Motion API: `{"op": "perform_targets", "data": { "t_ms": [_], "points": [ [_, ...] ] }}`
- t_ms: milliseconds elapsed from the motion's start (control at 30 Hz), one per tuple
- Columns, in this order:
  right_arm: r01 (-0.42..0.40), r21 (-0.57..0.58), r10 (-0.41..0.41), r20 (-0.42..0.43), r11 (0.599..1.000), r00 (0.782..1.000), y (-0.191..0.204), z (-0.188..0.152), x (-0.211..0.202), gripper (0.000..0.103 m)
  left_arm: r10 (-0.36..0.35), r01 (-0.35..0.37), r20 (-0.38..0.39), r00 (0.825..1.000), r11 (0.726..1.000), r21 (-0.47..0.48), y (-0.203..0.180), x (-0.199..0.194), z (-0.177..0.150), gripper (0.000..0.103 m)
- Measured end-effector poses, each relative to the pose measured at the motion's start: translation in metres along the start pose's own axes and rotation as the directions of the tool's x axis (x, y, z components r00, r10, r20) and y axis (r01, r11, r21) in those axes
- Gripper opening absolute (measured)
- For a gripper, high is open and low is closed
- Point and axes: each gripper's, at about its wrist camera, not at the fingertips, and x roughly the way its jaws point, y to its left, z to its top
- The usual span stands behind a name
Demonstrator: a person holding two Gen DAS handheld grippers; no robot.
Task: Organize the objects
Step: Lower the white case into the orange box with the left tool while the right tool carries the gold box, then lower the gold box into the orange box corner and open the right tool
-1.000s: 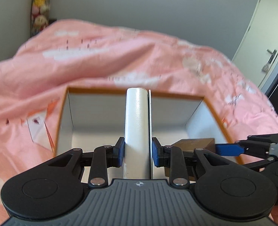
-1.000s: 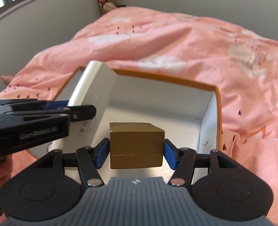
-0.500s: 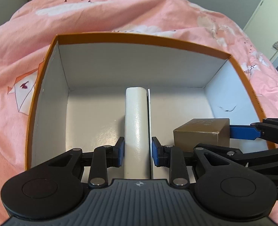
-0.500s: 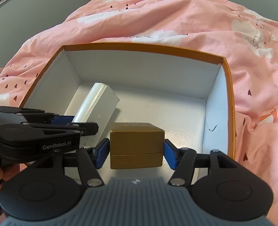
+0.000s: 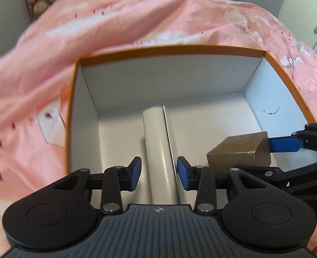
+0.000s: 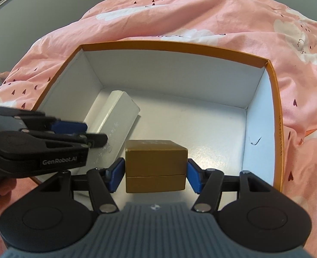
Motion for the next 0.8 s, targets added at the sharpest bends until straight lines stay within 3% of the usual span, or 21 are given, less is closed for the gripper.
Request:
{"op": "perform_targets", "data": {
  "t_ms": [133,267,300,367,600,800],
  "points": [
    [-0.030,-0.002,0.030,0.002,1.000,1.000,0.004,0.002,-0.002,0.063,0.008,-0.009,0.020,1.000,0.999,0.040,0.001,-0.010,0.002,0.040],
    [-0.068,-0.004,0.068,0.004,0.998,0.998,0.011,0.006,-0.002,0.063,0.111,-0.114,0.044,0.993,0.991,0.075,0.003,-0.013,0.002,0.040],
    [-0.074,-0.009,0.074,0.005,0.997,0.997,0.013,0.007,-0.001,0.063,0.109,-0.112,0.043,0.993,0.991,0.069,0.007,-0.015,0.001,0.039],
    [-0.083,-0.018,0.083,0.006,0.996,0.997,0.018,0.009,0.000,0.063,0.065,-0.067,0.057,0.996,0.997,0.040,0.015,-0.022,0.001,0.039],
    [-0.084,-0.059,0.082,-0.043,0.995,0.996,0.029,0.016,0.014,0.063,0.014,-0.009,0.135,0.991,0.999,-0.033,0.039,-0.052,0.001,0.042],
    [-0.038,-0.121,0.025,-0.104,0.992,0.994,0.042,0.029,0.032,0.063,-0.085,0.114,0.165,0.983,0.978,-0.175,0.066,-0.059,0.000,0.042]
  ]
}}
